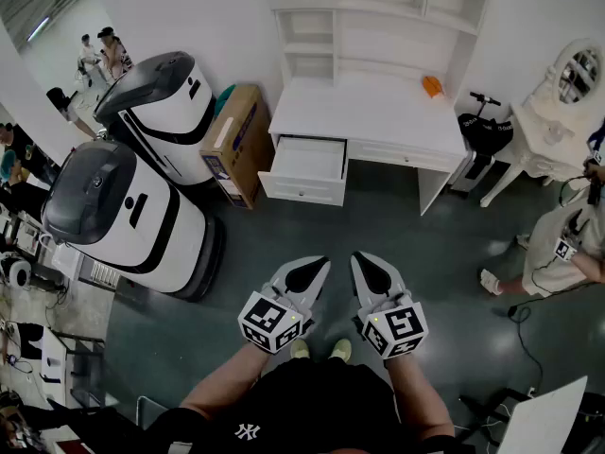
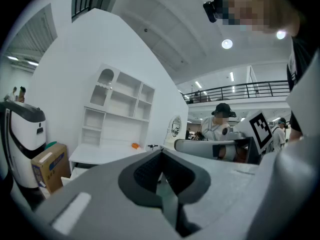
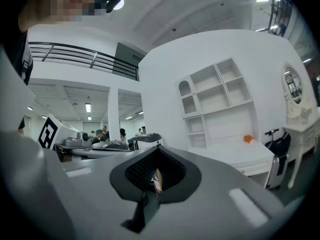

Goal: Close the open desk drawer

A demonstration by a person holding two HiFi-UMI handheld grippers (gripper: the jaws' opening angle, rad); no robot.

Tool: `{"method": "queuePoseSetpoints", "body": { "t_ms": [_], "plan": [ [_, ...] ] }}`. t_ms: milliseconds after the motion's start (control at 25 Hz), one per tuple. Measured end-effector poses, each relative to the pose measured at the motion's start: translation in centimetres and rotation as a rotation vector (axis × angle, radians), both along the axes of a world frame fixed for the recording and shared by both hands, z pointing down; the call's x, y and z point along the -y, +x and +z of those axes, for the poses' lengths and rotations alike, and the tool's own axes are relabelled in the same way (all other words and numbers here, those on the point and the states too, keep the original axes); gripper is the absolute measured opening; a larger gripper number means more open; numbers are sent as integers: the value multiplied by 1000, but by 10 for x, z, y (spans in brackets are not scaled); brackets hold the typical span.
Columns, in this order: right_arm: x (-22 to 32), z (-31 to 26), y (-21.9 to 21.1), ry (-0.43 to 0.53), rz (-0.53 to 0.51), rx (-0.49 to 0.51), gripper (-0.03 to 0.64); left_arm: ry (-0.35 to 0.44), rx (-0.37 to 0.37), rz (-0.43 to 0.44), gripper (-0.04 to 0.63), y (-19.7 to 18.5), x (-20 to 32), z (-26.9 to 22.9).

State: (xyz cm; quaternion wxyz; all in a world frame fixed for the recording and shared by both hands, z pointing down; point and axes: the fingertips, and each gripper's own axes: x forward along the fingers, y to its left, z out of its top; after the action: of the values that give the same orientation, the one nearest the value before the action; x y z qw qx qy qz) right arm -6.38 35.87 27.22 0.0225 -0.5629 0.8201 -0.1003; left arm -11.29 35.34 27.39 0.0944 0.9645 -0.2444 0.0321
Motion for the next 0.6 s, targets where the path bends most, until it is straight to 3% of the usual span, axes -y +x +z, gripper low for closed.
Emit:
{"method": "queuePoseSetpoints", "body": {
  "t_ms": [600],
  "plan": [
    [-4, -2, 19, 14, -4, 19, 17, -3, -7, 5, 2, 23, -2, 1]
  ]
}}
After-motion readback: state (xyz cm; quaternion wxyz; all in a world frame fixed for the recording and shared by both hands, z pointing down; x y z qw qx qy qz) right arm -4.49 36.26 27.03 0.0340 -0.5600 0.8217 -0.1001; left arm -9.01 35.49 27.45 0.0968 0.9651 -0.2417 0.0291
